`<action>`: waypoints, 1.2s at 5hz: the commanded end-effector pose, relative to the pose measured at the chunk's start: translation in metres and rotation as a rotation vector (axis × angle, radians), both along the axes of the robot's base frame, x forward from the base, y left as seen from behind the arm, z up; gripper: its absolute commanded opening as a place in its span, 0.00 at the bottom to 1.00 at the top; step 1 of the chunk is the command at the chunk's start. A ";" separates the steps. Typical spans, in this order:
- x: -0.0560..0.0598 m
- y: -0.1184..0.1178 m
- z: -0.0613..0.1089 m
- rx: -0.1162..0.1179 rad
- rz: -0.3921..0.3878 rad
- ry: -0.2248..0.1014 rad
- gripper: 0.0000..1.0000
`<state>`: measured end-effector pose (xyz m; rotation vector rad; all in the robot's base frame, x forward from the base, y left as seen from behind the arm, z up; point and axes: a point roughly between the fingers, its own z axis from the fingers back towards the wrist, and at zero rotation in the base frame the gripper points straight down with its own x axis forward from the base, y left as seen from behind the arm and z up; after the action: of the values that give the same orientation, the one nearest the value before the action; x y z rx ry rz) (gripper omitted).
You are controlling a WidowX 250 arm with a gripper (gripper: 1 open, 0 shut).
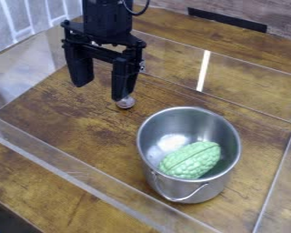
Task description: Move the orange spoon to the right
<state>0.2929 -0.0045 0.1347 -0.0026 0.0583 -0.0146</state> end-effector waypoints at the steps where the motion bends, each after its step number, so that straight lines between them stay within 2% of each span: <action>1: 0.001 0.000 -0.009 -0.001 0.008 0.022 1.00; 2: 0.021 -0.006 -0.014 -0.004 0.030 -0.010 1.00; 4: 0.076 -0.037 -0.014 -0.016 0.048 -0.082 1.00; 6: 0.081 0.000 -0.018 0.003 0.129 -0.118 1.00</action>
<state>0.3710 -0.0101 0.0985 -0.0033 -0.0044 0.1037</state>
